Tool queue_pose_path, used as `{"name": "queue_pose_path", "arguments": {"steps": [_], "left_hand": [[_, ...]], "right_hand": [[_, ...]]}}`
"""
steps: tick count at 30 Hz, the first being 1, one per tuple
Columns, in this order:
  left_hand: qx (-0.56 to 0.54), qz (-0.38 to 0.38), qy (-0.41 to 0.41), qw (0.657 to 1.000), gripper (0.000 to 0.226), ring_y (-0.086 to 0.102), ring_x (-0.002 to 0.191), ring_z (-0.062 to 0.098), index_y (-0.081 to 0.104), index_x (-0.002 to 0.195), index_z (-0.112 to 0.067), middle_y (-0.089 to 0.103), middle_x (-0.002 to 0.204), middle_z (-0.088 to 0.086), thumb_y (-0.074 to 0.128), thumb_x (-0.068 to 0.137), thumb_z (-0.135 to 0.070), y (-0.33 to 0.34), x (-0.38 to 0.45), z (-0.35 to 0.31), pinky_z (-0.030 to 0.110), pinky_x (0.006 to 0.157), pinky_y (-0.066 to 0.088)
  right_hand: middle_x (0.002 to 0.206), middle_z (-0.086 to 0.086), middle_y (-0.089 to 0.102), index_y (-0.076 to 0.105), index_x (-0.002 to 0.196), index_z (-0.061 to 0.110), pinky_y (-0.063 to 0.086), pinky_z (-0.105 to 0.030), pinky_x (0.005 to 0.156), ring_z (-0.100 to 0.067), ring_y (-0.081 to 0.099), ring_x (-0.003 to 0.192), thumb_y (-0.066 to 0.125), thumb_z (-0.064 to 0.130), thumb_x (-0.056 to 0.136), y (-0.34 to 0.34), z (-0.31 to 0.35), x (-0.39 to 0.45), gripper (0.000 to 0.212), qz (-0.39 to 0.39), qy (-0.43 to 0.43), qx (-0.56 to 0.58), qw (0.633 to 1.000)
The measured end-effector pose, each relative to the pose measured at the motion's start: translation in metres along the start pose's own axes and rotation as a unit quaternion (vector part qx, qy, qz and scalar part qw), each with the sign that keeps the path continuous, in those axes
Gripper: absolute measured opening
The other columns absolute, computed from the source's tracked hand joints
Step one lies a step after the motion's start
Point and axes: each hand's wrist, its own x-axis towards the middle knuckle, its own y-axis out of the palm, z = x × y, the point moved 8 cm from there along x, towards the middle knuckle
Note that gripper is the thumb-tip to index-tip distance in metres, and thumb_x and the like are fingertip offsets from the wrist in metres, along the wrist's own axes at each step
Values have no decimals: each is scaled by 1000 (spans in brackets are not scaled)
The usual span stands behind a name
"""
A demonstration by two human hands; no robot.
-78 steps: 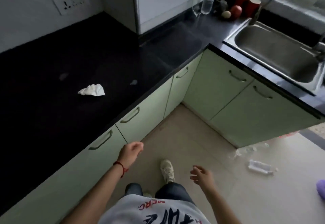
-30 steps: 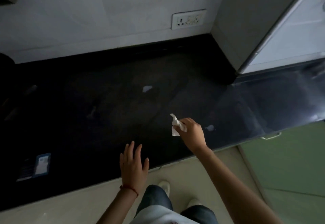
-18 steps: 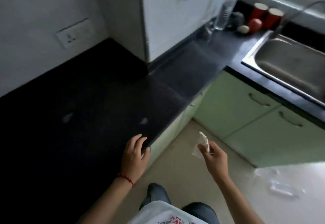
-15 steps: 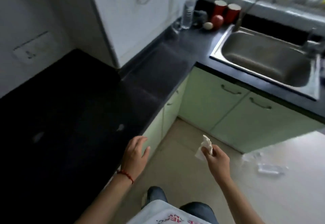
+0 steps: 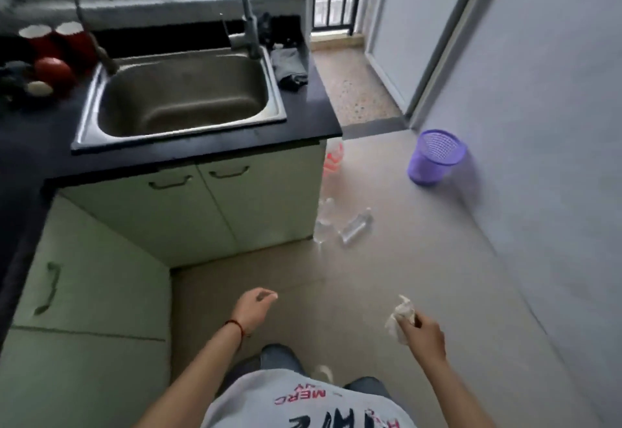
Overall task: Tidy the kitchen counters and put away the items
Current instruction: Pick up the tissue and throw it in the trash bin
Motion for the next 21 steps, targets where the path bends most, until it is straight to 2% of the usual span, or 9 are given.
{"name": "queue_pose_path", "arguments": {"steps": [4, 8, 11, 16, 21], "left_hand": [[-22, 35, 6, 999, 12, 56, 81, 22, 64, 85, -9, 62, 77, 7, 53, 89, -13, 49, 35, -55, 30, 74, 42], [-7, 51, -4, 999, 15, 54, 68, 22, 65, 79, -8, 62, 69, 6, 53, 88, -11, 76, 79, -95, 29, 63, 42], [-5, 54, -25, 998, 16, 51, 59, 19, 65, 85, -1, 61, 66, 6, 53, 89, -10, 89, 118, -121, 27, 57, 41], [3, 73, -45, 996, 20, 49, 57, 19, 59, 70, -9, 58, 65, 8, 51, 89, -9, 113, 181, -188, 25, 54, 39], [56, 111, -29, 992, 24, 51, 58, 20, 57, 67, -7, 57, 63, 8, 50, 90, -11, 149, 242, -290, 27, 57, 41]], "right_hand": [[60, -14, 52, 48, 54, 15, 31, -35, 55, -29, 49, 68, 63, 21, 84, -58, -48, 26, 33, -61, 96, 49, 992], [62, -16, 52, 48, 52, 12, 32, -33, 55, -29, 50, 65, 64, 23, 83, -88, -59, 63, 36, -101, 148, 97, 979], [55, -9, 48, 43, 49, 15, 32, -32, 54, -27, 48, 64, 65, 24, 82, -104, -45, 105, 41, -119, 160, 113, 973], [55, -6, 47, 44, 52, 12, 33, -30, 54, -26, 47, 61, 64, 26, 82, -138, -3, 189, 39, -134, 156, 137, 969], [66, -16, 59, 59, 69, -5, 41, -31, 61, -28, 53, 64, 66, 26, 81, -175, 17, 259, 34, -152, 183, 173, 956]]}}
